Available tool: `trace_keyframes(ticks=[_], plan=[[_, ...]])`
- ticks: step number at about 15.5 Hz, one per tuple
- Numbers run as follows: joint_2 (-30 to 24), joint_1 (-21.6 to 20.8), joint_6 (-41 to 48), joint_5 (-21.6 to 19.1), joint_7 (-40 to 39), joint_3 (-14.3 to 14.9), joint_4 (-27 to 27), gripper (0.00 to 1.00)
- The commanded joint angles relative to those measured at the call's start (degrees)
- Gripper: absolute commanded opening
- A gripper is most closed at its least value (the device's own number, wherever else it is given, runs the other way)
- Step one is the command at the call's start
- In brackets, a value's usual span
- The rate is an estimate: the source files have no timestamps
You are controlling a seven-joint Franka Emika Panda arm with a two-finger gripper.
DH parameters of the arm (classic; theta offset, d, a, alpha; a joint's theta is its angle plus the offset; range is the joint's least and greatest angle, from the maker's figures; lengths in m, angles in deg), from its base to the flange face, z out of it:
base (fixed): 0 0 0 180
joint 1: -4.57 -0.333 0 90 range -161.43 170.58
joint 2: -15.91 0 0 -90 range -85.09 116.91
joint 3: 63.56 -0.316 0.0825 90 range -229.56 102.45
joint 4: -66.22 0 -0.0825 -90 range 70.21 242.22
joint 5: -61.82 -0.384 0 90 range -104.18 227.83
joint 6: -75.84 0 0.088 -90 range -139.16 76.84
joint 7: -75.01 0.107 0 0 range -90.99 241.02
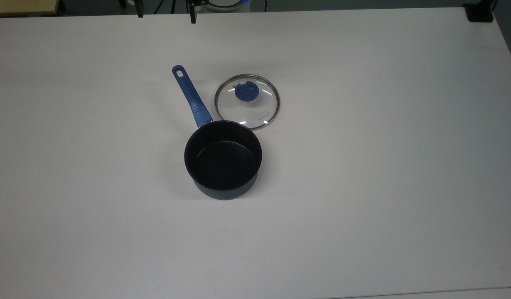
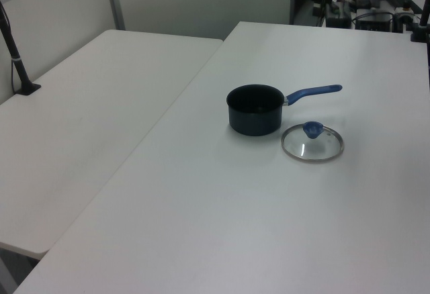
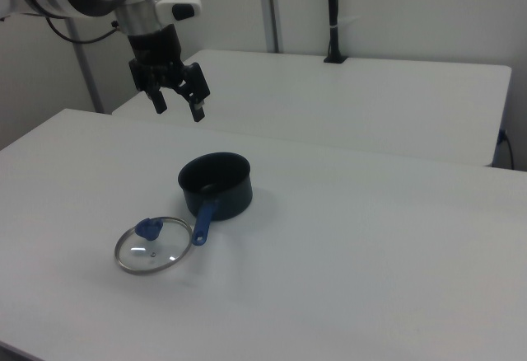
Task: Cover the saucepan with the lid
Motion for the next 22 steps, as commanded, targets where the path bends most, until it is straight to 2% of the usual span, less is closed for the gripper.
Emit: trace_keyframes(ticks=[1, 12, 13, 16, 17, 19, 22], plan=[[-0.7, -0.3, 2.5, -0.7, 0.7, 0.1, 0.2, 1.0], [-0.7, -0.3, 2.9, -0.7, -0.2, 0.1, 0.2, 1.0], [-0.6, -0.3, 3.4, -0.5, -2.0, 0.1, 0.3, 1.0], [-0.8, -0.5, 8.0, 0.0, -17.4, 0.0, 2.2, 1.0], [-0.9, -0.5, 10.3, 0.6, -19.4, -0.2, 2.3, 1.0], [-0.9, -0.5, 11.3, 0.8, -19.0, -2.5, 3.4, 1.0], [-1.0, -0.5, 6.7, 0.8, -13.4, -5.6, 9.1, 1.0]])
